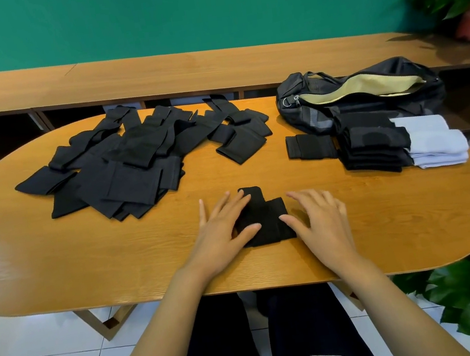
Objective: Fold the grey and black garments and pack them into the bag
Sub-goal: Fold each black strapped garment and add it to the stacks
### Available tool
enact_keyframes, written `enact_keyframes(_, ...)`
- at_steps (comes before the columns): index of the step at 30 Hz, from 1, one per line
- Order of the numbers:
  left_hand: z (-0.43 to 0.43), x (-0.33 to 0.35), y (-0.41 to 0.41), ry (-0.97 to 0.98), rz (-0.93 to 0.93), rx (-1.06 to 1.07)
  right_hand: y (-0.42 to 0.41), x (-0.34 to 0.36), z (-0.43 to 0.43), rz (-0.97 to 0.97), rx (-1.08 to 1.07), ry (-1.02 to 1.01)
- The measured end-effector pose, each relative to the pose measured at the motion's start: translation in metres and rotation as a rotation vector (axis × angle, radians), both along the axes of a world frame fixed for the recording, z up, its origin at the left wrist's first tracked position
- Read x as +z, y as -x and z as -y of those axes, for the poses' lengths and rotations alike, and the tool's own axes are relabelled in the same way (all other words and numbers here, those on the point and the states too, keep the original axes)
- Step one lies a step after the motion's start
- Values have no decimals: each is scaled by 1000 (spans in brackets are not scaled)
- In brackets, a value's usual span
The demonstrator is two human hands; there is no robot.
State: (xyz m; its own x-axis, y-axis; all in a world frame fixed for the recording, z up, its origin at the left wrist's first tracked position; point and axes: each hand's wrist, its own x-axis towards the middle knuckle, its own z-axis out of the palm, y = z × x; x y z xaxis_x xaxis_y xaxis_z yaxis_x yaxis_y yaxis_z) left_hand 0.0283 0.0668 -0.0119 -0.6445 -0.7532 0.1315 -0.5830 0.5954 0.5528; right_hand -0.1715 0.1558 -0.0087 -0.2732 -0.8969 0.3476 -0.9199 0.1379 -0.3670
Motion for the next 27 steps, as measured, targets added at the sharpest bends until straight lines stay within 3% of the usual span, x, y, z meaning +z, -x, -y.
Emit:
enact_keyframes(4, -13, -3, -11, 65, -5, -88, -1, -7, -2, -71, 265, -111)
enact_keyframes(11, -24, -6, -8, 264, 45, -84, -6, -9, -4, -111, 354, -92)
enact_keyframes(18, -28, 0, -5, 271, -89, 12, -5, -4, 2, -129, 404, 170)
enact_keyframes(23, -24, 1, -6, 369, -217, 150, -7, 5, 10, -27, 362, 255)
enact_keyframes(27, -16, 11, 4, 275, -310, 287, -9, 12, 23, 144, 299, 243)
